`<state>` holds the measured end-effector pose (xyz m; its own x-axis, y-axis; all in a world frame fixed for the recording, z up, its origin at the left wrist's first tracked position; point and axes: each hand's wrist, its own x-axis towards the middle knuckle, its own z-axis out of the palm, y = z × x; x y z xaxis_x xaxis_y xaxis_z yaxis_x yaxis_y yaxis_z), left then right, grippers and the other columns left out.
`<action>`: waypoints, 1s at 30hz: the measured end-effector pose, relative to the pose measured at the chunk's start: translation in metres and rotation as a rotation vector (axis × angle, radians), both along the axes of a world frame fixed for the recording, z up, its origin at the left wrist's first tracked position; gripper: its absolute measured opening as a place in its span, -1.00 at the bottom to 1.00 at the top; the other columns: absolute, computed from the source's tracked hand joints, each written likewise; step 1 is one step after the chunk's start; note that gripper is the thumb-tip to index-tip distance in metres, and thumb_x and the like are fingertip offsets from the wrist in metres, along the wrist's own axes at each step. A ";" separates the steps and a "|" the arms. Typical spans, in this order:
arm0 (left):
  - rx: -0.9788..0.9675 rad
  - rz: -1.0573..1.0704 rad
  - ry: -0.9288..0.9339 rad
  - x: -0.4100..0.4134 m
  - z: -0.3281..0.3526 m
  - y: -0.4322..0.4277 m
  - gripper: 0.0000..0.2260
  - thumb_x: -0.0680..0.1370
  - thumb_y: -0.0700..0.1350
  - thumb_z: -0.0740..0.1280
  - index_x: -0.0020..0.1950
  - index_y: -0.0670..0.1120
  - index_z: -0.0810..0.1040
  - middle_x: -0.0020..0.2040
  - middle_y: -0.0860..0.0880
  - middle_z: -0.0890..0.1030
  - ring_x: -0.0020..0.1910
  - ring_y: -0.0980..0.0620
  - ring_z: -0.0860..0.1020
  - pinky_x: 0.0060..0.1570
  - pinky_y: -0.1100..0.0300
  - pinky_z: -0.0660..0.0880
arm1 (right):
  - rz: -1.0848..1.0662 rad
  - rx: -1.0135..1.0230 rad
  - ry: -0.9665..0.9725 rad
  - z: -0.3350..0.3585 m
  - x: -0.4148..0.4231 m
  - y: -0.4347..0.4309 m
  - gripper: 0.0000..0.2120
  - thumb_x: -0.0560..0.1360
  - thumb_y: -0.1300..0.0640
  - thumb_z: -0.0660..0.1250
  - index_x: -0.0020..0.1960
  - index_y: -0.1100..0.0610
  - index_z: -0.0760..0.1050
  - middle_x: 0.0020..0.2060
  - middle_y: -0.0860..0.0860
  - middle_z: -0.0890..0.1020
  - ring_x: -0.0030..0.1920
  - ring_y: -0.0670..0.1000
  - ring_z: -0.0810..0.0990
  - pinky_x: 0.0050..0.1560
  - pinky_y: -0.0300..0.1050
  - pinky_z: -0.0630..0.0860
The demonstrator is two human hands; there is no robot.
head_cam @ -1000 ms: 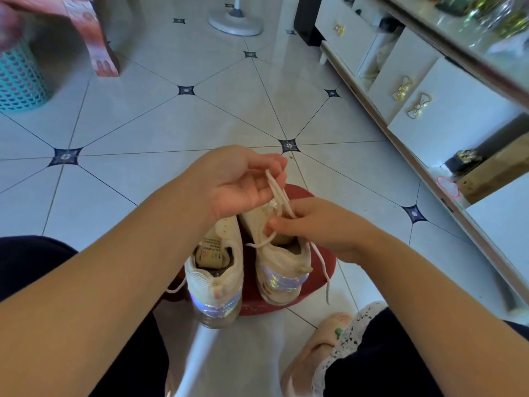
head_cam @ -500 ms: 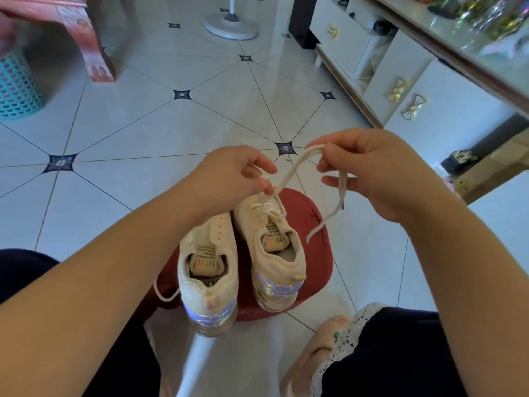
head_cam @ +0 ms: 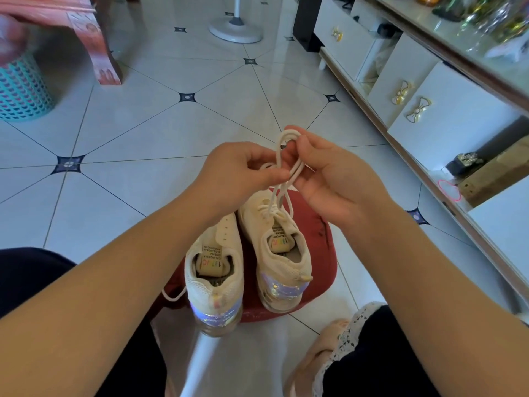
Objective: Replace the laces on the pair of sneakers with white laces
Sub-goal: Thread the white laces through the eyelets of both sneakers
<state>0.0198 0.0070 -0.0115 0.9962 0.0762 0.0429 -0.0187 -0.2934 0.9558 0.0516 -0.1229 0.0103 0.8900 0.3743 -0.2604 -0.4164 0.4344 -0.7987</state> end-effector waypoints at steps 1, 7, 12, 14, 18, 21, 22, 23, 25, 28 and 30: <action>-0.020 0.004 0.005 0.000 -0.001 -0.001 -0.87 0.35 -0.08 0.48 -0.14 0.09 0.62 -0.16 0.01 0.67 -0.16 0.09 0.63 -0.03 0.19 0.56 | -0.033 0.053 0.038 -0.002 -0.002 0.002 -0.81 0.56 0.34 0.14 -0.06 0.26 0.53 -0.38 0.05 0.58 -0.35 -0.08 0.58 -0.28 -0.24 0.59; 0.027 0.060 -0.005 0.002 -0.004 -0.004 -0.91 0.37 -0.04 0.48 -0.18 0.12 0.62 -0.26 0.11 0.65 -0.29 0.24 0.59 -0.14 0.26 0.55 | -0.110 0.156 0.158 -0.006 -0.004 0.002 -0.84 0.53 0.37 0.17 -0.05 0.29 0.53 -0.35 0.09 0.60 -0.30 -0.06 0.58 -0.14 -0.21 0.60; 0.126 0.059 0.019 0.002 -0.005 -0.005 -0.97 0.40 -0.07 0.44 -0.18 0.04 0.64 -0.25 0.05 0.66 -0.21 0.09 0.62 -0.05 0.08 0.56 | -0.090 0.059 0.131 -0.010 -0.006 -0.002 -0.83 0.54 0.35 0.17 -0.05 0.25 0.54 -0.33 0.07 0.61 -0.24 -0.05 0.59 -0.08 -0.18 0.58; 0.145 0.040 0.061 -0.001 -0.008 -0.006 -0.96 0.39 -0.10 0.46 -0.19 0.00 0.64 -0.25 0.02 0.65 -0.18 0.03 0.61 -0.01 0.03 0.55 | -0.060 -0.020 0.139 -0.013 -0.006 -0.009 -0.83 0.54 0.35 0.17 -0.04 0.24 0.54 -0.35 0.05 0.62 -0.22 -0.04 0.60 -0.10 -0.15 0.60; 0.148 -0.101 0.162 -0.010 -0.019 -0.010 -0.93 0.41 -0.16 0.45 -0.17 0.01 0.63 -0.19 0.00 0.66 -0.13 0.04 0.62 0.01 0.15 0.54 | -0.033 -0.077 0.254 -0.027 -0.011 -0.029 -0.84 0.51 0.39 0.19 -0.05 0.30 0.55 -0.36 0.11 0.63 -0.24 0.01 0.62 -0.11 -0.09 0.63; 0.283 -0.215 0.186 -0.015 -0.028 -0.011 -0.76 0.46 -0.17 0.38 -0.27 0.18 0.54 -0.24 0.18 0.58 -0.19 0.21 0.54 -0.12 0.41 0.43 | 0.022 -0.170 0.240 -0.042 -0.020 -0.042 -0.80 0.49 0.41 0.20 -0.13 0.29 0.60 -0.32 0.12 0.66 -0.28 0.00 0.65 -0.08 -0.08 0.63; 0.331 -0.241 0.196 -0.016 -0.029 -0.012 -0.76 0.47 -0.16 0.37 -0.26 0.20 0.54 -0.25 0.20 0.55 -0.21 0.25 0.51 -0.19 0.48 0.37 | 0.047 -0.233 0.195 -0.046 -0.023 -0.045 -0.78 0.49 0.41 0.20 -0.15 0.27 0.61 -0.30 0.11 0.67 -0.27 -0.02 0.66 -0.11 -0.12 0.63; 0.375 -0.263 0.201 -0.017 -0.031 -0.013 -0.80 0.49 -0.14 0.35 -0.20 0.19 0.57 -0.25 0.20 0.55 -0.22 0.25 0.49 -0.22 0.50 0.35 | 0.072 -0.308 0.135 -0.051 -0.027 -0.046 -0.77 0.49 0.41 0.21 -0.15 0.24 0.61 -0.28 0.10 0.68 -0.25 -0.03 0.66 -0.15 -0.17 0.63; 0.448 -0.289 0.192 -0.019 -0.034 -0.016 -0.86 0.50 -0.13 0.34 -0.05 0.11 0.63 -0.20 0.17 0.58 -0.19 0.22 0.49 -0.21 0.45 0.34 | 0.109 -0.473 -0.009 -0.058 -0.033 -0.046 -0.76 0.49 0.39 0.24 -0.15 0.17 0.64 -0.23 0.06 0.70 -0.17 -0.04 0.67 -0.11 -0.22 0.60; 0.485 -0.295 0.161 -0.021 -0.038 -0.020 -0.85 0.50 -0.15 0.34 0.00 0.05 0.63 -0.16 0.10 0.62 -0.18 0.18 0.50 -0.25 0.47 0.33 | 0.092 -0.814 -0.272 -0.062 -0.037 -0.049 -0.78 0.45 0.27 0.35 -0.12 -0.03 0.66 -0.19 -0.10 0.69 -0.10 -0.18 0.63 -0.06 -0.31 0.51; 0.488 -0.291 0.139 -0.024 -0.039 -0.020 -0.83 0.50 -0.16 0.34 0.07 0.02 0.55 -0.13 0.12 0.62 -0.17 0.21 0.50 -0.23 0.48 0.34 | 0.078 -1.091 -0.480 -0.061 -0.036 -0.053 -0.79 0.43 0.17 0.39 -0.15 -0.16 0.64 -0.30 -0.24 0.63 -0.19 -0.31 0.57 -0.17 -0.44 0.41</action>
<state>-0.0038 -0.0134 -0.0504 0.9720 -0.1973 -0.1280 -0.0489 -0.7018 0.7107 0.0156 -0.1756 -0.0505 0.9681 0.2194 -0.1212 0.0307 -0.5835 -0.8116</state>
